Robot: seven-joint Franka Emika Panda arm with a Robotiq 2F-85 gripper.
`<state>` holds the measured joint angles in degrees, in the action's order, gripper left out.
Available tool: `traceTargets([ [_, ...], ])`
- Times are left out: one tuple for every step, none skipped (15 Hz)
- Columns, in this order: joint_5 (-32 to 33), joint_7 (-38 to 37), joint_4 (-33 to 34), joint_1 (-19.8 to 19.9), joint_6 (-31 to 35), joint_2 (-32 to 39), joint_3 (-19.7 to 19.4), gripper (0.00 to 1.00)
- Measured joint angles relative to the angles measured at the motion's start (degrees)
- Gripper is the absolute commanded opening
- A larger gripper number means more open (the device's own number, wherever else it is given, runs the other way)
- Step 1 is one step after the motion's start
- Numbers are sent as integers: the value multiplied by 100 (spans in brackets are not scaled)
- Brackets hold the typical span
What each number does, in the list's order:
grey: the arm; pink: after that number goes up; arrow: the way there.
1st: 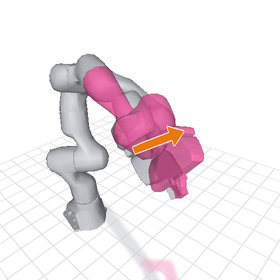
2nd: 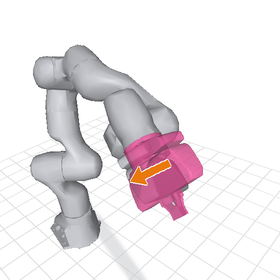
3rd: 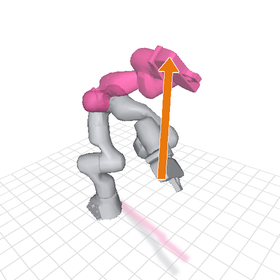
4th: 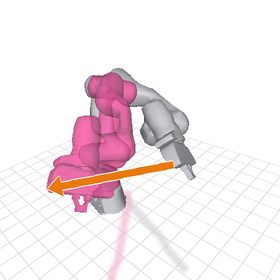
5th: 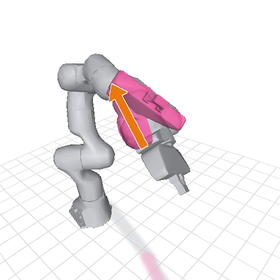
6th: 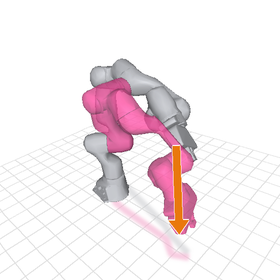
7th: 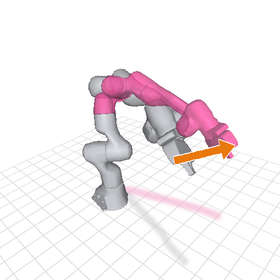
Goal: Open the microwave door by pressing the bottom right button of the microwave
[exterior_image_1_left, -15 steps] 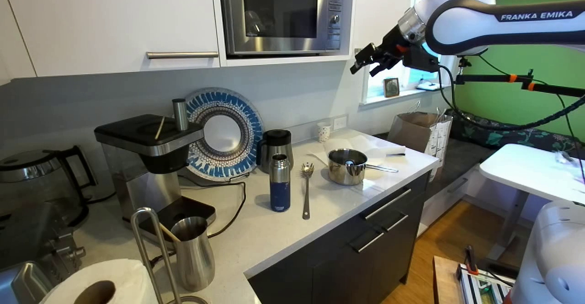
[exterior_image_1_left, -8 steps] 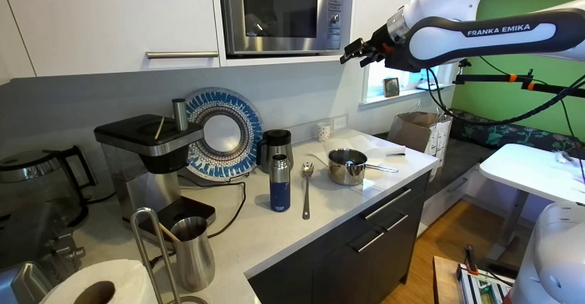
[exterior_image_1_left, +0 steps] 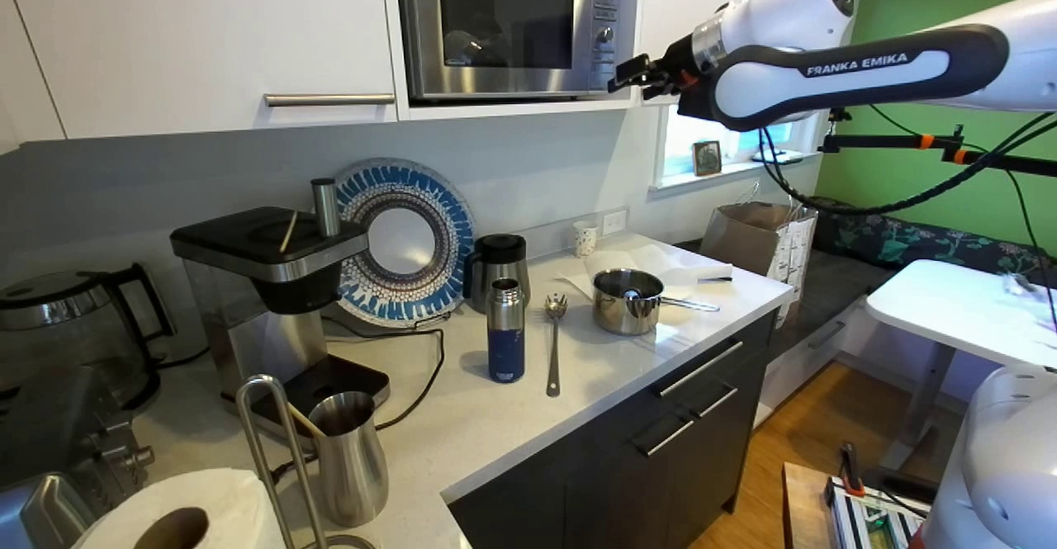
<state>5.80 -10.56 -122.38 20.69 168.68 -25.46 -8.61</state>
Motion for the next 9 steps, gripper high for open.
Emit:
traceTargets([
  [20,41,72,39,328,192,-7,68],
  [49,51,155,93,614,390,-10,58],
  [93,51,257,178,848,590,-3,50],
  [163,51,374,292,1023,785,5,44],
  [239,51,493,420,1138,964,12,35],
  [317,51,609,570,1224,1130,22,28],
  [400,50,725,737,1287,1282,39,19],
  [465,50,834,891,1361,1412,56,13],
  [519,45,941,1046,1456,1538,78,6],
])
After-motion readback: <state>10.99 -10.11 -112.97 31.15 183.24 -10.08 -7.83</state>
